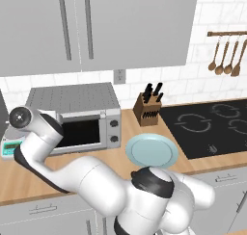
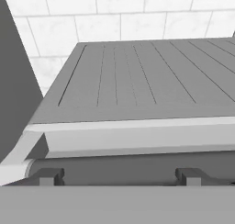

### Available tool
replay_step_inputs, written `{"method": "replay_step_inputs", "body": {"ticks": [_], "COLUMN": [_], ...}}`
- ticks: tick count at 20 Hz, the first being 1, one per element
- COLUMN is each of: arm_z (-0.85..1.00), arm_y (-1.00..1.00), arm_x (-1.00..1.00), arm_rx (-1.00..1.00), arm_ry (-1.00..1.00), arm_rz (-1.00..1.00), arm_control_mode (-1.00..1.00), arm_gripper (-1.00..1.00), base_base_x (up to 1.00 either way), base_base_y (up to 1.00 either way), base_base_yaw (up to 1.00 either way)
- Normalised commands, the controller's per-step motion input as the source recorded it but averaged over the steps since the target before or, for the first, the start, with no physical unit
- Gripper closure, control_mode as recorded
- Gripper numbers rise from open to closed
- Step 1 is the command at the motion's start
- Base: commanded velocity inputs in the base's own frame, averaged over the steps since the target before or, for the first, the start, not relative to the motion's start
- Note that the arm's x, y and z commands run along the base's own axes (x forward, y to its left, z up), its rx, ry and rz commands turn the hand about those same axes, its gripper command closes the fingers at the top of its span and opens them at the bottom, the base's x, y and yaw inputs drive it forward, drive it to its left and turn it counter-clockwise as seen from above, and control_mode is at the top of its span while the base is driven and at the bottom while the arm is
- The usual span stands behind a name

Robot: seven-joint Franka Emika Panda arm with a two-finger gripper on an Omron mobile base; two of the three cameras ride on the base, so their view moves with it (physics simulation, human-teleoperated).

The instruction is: Pick up the kebab skewer and baguette bread, and place them inside the toaster oven. Close the toaster oven door and start by setting the timer.

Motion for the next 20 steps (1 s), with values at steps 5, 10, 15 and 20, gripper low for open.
{"method": "replay_step_inputs", "body": {"ticks": [5,10,15,20], "arm_z": [-0.12,-0.05,-0.01,0.01], "arm_y": [-0.09,-0.07,-0.12,-0.33], "arm_x": [0.17,0.25,0.03,-0.62], "arm_rx": [0.00,0.00,0.00,0.00], "arm_ry": [0.00,0.00,0.00,0.00], "arm_rz": [0.00,0.00,0.00,0.00], "arm_control_mode": [-1.00,-1.00,-1.00,-1.00], "arm_gripper": [-1.00,-1.00,-1.00,-1.00], "base_base_x": [0.00,0.00,0.00,0.00], "base_base_y": [0.00,0.00,0.00,0.00], "base_base_yaw": [0.00,0.00,0.00,0.00]}}
